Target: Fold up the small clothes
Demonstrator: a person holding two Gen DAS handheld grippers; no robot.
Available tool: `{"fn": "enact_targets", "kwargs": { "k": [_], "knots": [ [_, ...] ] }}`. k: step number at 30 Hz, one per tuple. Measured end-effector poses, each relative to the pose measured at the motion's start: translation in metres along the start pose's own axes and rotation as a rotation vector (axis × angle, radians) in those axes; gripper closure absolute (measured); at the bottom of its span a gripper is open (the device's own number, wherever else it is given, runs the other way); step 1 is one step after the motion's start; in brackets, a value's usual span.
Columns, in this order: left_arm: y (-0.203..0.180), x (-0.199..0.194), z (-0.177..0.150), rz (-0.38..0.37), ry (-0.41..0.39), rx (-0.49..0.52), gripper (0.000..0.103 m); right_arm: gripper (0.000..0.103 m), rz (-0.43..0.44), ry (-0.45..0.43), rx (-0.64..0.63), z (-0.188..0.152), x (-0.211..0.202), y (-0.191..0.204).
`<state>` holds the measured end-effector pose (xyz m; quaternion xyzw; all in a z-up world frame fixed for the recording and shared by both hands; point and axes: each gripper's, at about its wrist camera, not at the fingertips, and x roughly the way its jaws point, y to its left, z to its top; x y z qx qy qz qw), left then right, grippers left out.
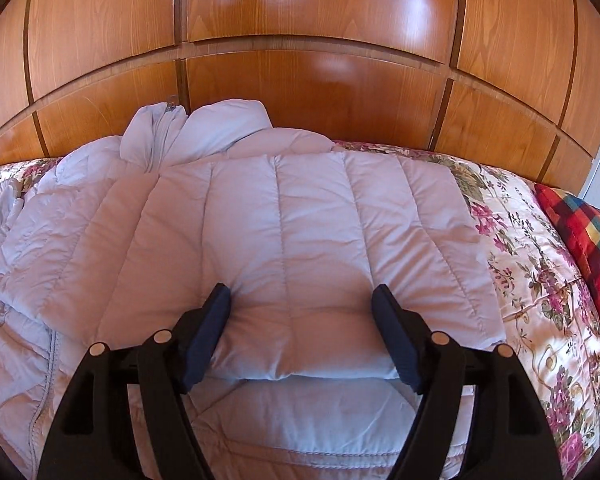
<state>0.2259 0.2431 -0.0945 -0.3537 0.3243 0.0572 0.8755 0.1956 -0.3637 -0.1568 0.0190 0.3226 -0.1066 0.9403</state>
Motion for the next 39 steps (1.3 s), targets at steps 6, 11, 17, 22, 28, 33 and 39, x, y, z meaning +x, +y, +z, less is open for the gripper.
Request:
{"fn": "enact_targets", "kwargs": {
  "k": [6,11,17,22,28,33,39],
  "knots": [
    [0.056,0.004,0.015,0.050,0.029,-0.153,0.034,0.030,-0.004,0.000,-0.004,-0.002,-0.001,-0.001],
    [0.070,0.009,0.025,0.034,0.004,-0.223,0.039,0.030,-0.004,0.000,-0.004,-0.002,0.000,-0.001],
    [0.081,0.027,0.041,0.073,-0.009,-0.265,0.077,0.030,-0.007,-0.001,-0.006,-0.001,0.000,0.000],
    [0.091,0.029,0.058,0.100,0.000,-0.278,0.098,0.030,-0.006,0.000,-0.006,-0.001,0.001,0.000],
    [0.054,-0.014,0.100,0.110,-0.146,-0.141,0.100,0.029,-0.004,0.000,-0.004,-0.002,0.001,-0.001],
    [0.013,-0.055,0.132,0.086,-0.257,-0.047,0.100,0.029,-0.002,-0.001,-0.003,-0.002,0.001,-0.002],
    [-0.064,-0.095,0.131,-0.069,-0.313,0.100,0.100,0.029,-0.002,-0.001,-0.002,-0.002,0.001,-0.002]
  ]
}}
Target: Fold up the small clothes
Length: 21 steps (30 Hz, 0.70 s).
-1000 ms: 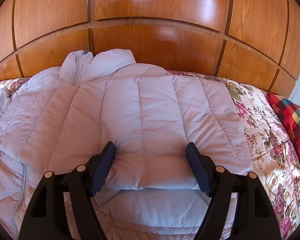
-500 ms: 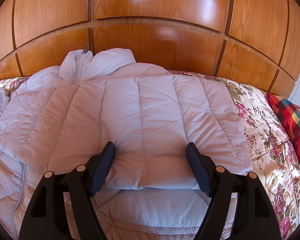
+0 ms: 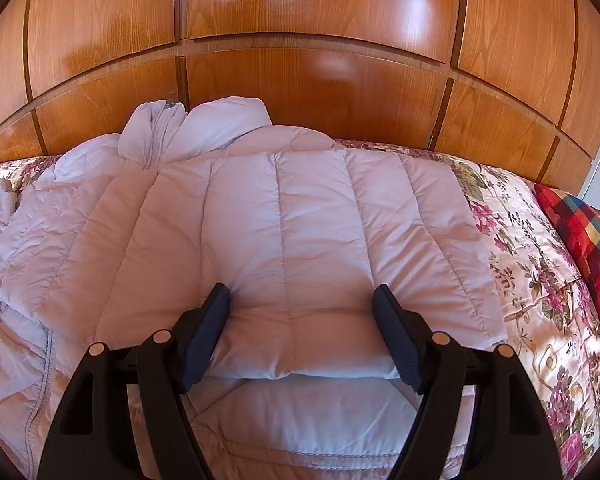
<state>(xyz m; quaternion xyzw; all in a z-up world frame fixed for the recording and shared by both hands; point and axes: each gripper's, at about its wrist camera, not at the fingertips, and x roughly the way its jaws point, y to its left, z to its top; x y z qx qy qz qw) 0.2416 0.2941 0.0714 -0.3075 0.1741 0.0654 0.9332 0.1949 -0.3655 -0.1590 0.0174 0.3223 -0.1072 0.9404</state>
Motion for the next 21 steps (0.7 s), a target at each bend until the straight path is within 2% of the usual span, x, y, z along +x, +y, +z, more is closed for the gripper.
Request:
{"fn": "enact_targets", "kwargs": {
  "k": [3,7,14,21],
  "knots": [
    [-0.043,-0.007,-0.006,-0.094,0.009,0.044,0.100,0.029,0.002,-0.001,0.001,0.000,0.000,0.000],
    [-0.086,-0.006,-0.030,-0.186,0.072,0.062,0.100,0.029,0.006,-0.002,0.004,0.000,0.000,-0.001],
    [-0.152,0.012,-0.104,-0.242,0.193,0.216,0.100,0.029,0.011,-0.004,0.012,0.000,0.000,-0.001],
    [-0.200,0.025,-0.187,-0.299,0.305,0.317,0.100,0.029,0.016,-0.003,0.021,0.000,0.000,-0.002]
  ]
}}
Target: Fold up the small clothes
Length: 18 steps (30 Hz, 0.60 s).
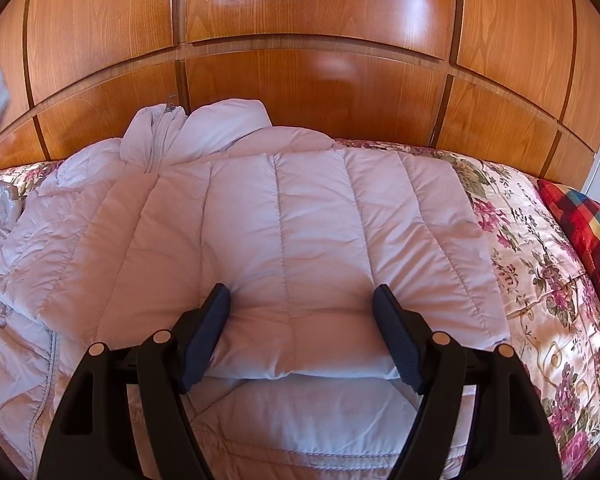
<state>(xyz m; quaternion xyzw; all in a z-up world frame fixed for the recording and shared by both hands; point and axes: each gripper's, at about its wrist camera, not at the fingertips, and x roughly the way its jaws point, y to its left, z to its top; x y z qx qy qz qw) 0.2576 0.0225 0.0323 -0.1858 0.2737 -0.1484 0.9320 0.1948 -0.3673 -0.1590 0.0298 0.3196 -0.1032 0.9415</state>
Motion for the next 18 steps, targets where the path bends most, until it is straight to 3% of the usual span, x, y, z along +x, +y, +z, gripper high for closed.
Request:
{"fn": "enact_targets", "kwargs": {
  "k": [11,13,15,18],
  "knots": [
    [-0.098,0.083,-0.094,-0.033,0.186,0.222,0.097,0.029,0.010,0.002,0.011,-0.001,0.001,-0.002],
    [-0.107,0.086,-0.105,-0.035,0.212,0.264,0.081,0.029,0.015,0.003,0.017,0.000,0.002,-0.003],
    [-0.109,0.083,-0.115,-0.064,0.233,0.295,0.049,0.029,0.018,0.002,0.021,-0.001,0.001,-0.003],
    [-0.097,0.061,-0.120,-0.085,0.195,0.301,0.047,0.029,0.023,0.003,0.026,-0.001,0.001,-0.004]
  ]
}}
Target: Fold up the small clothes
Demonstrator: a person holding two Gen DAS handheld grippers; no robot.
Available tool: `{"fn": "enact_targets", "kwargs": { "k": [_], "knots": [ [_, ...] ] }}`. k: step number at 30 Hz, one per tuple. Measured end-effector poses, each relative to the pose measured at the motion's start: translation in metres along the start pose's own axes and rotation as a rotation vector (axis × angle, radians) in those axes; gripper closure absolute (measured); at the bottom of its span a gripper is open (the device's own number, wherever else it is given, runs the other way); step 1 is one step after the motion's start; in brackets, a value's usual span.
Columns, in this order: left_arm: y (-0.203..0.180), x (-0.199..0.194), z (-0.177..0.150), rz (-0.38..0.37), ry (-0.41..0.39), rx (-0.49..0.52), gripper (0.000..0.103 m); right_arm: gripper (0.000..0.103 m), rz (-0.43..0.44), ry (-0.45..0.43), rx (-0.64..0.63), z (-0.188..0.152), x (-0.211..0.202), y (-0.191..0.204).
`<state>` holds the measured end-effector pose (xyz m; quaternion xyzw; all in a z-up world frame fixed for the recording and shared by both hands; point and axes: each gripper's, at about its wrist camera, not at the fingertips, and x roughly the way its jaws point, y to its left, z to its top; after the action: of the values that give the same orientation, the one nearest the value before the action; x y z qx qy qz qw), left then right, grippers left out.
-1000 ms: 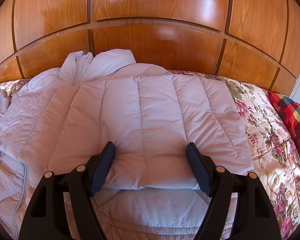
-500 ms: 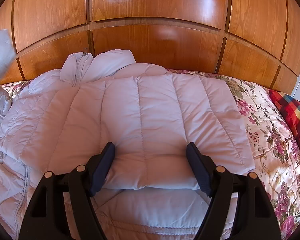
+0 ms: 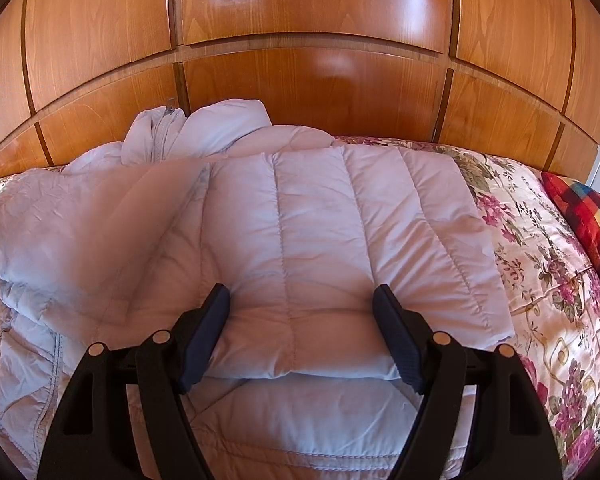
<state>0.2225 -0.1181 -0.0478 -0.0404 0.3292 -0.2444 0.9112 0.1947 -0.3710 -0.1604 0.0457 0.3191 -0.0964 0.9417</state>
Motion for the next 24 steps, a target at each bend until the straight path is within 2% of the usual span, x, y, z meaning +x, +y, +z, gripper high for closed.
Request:
{"fn": "enact_targets", "kwargs": {
  "k": [3,7,9,10,12,13,16,18,19,22,24],
  "knots": [
    [0.034,-0.024,-0.011,0.059,-0.049,-0.077,0.047,0.029,0.003,-0.001,0.003,-0.001,-0.001,-0.001],
    [0.097,-0.051,-0.026,0.238,-0.090,-0.251,0.047,0.028,0.006,-0.015,0.010,-0.001,-0.005,-0.002],
    [0.132,-0.057,-0.035,0.345,-0.067,-0.343,0.047,0.025,0.008,-0.018,0.024,0.003,-0.009,-0.005],
    [0.148,-0.057,-0.040,0.371,-0.043,-0.387,0.047,0.025,0.021,-0.021,0.034,0.006,-0.013,-0.007],
    [0.176,-0.058,-0.048,0.373,-0.003,-0.493,0.047,0.025,0.090,-0.041,0.077,0.014,-0.024,-0.012],
    [0.183,-0.056,-0.049,0.376,0.028,-0.527,0.047,0.025,0.153,-0.043,0.108,0.020,-0.031,-0.014],
    [0.196,-0.047,-0.045,0.373,0.062,-0.563,0.047,0.027,0.327,0.022,0.153,0.038,-0.034,-0.007],
    [0.198,-0.038,-0.037,0.364,0.073,-0.570,0.047,0.034,0.383,0.119,0.151,0.046,-0.021,0.006],
    [0.199,-0.034,-0.036,0.350,0.081,-0.571,0.047,0.042,0.397,0.148,0.155,0.047,-0.015,0.009],
    [0.203,-0.030,-0.028,0.390,0.045,-0.539,0.047,0.051,0.444,0.215,0.215,0.046,0.007,0.015],
    [0.206,-0.022,-0.021,0.400,0.036,-0.520,0.047,0.074,0.487,0.234,0.264,0.049,0.019,0.015]
  ]
}}
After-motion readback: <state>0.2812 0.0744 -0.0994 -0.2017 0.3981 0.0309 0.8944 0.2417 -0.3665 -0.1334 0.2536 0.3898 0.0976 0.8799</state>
